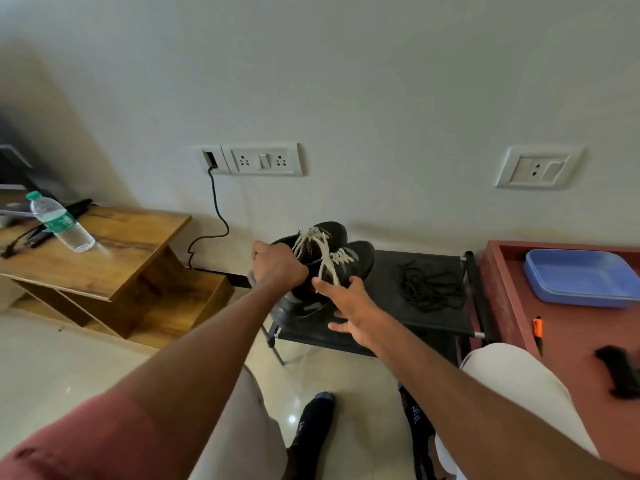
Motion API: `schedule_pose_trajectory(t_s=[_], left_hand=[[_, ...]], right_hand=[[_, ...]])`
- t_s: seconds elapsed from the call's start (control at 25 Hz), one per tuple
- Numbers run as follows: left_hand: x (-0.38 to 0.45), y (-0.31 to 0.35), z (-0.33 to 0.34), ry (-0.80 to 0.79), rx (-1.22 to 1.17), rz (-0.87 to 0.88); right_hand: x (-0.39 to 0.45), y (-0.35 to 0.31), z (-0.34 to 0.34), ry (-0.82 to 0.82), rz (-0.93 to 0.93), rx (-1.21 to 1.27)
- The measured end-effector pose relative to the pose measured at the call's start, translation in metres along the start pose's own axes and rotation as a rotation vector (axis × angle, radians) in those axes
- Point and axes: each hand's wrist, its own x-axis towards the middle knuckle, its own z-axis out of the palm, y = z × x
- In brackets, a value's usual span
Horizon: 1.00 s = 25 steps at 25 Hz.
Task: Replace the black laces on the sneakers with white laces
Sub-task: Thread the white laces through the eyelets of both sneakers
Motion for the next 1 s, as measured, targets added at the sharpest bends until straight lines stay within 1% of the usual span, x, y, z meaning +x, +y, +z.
schedule_pose_trajectory(t_s=[0.12, 0.16, 0.28, 0.4, 0.48, 0.64, 0.72, 0.8, 0.88, 1.0], left_hand=[[-0.008, 0.008, 0.016, -0.041, -0.132, -0.106], [-0.007, 0.011, 0.023, -0.047, -0.184, -0.138], [-0.003, 0.015, 0.044, -0.093, -0.267, -0.158], [-0.001, 0.013, 0.062, -0.128, -0.335, -0.175], [-0.004, 0.009, 0.07, -0.162, -0.352, -0.205], [-0.007, 0.006, 0.073, -0.167, -0.325, -0.157], [-0.006, 0.006, 0.069, -0.16, -0.296, -0.107], [-0.005, 0.003, 0.067, -0.15, -0.249, -0.061], [-0.002, -0.003, 0.068, -0.144, -0.259, -0.043], [-0.006, -0.009, 0.067, -0.112, -0.272, 0.013]], right_hand=[[0.017, 0.003, -0.002, 0.109, -0.128, -0.031], [0.023, 0.002, -0.004, 0.14, -0.139, -0.022], [0.04, -0.002, -0.012, 0.217, -0.096, -0.053], [0.054, 0.009, -0.023, 0.358, -0.071, -0.202], [0.06, 0.016, -0.031, 0.453, -0.109, -0.293], [0.067, 0.014, -0.027, 0.582, -0.233, -0.482], [0.073, 0.006, -0.021, 0.612, -0.236, -0.535], [0.08, 0.002, -0.019, 0.599, -0.209, -0.592], [0.083, 0.002, -0.018, 0.601, -0.193, -0.651], [0.079, 0.001, -0.017, 0.688, -0.225, -0.672]])
